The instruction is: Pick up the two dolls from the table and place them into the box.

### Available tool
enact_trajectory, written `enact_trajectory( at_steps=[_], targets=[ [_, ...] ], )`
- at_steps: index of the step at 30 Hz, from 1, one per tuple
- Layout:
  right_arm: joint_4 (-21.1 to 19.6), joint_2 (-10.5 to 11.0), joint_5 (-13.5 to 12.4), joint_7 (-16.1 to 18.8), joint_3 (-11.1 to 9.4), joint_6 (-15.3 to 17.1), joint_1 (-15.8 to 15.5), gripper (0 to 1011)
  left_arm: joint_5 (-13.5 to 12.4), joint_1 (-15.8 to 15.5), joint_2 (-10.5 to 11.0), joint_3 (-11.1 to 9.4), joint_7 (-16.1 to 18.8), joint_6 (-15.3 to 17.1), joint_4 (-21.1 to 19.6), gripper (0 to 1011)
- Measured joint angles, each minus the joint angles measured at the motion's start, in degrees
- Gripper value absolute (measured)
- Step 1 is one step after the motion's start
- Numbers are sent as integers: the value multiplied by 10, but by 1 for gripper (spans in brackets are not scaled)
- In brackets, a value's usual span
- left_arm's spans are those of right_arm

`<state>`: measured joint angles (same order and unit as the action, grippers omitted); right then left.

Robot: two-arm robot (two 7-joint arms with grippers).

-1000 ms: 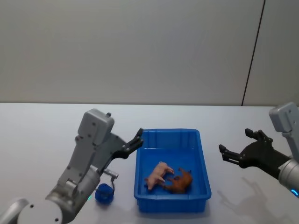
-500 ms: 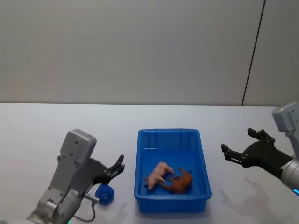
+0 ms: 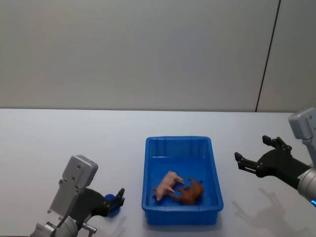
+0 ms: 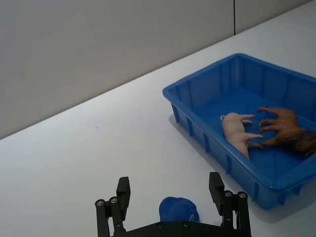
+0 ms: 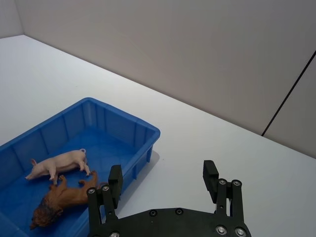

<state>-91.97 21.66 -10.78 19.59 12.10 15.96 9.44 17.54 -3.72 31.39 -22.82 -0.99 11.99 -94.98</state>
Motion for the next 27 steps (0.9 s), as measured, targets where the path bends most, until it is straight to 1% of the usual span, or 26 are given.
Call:
enact_trajectory(
  at_steps=[16, 27],
  targets=[
    [0, 1, -1, 0, 0, 0, 0, 1001, -39, -39, -22, -1, -86, 7, 88, 1001],
    [0, 1, -1, 0, 0, 0, 0, 1001, -48, -57, -34, -2, -124, 4, 132, 990]
  ],
)
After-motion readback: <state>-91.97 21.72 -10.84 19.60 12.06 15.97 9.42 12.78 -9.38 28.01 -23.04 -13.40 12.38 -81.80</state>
